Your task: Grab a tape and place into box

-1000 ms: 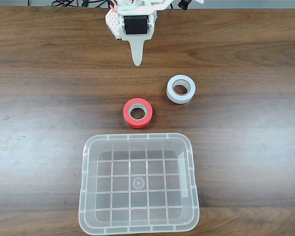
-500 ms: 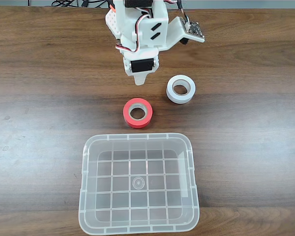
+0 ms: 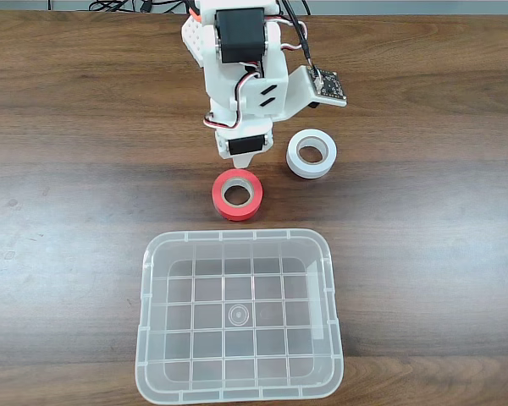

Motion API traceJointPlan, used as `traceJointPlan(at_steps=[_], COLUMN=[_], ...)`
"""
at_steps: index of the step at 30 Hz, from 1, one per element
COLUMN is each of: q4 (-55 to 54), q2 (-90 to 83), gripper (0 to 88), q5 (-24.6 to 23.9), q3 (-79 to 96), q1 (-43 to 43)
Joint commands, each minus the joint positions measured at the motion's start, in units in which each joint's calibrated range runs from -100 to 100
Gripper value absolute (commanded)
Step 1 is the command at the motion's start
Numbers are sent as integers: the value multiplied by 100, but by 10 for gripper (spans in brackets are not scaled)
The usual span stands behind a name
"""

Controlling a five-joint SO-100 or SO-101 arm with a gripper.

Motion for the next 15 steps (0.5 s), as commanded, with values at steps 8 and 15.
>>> traceJointPlan(at_steps=[8,15], q4=[-280,-811], q2=[-83,-75], gripper=[237,236], q5=[216,380], q3=[324,753], q1=[510,531])
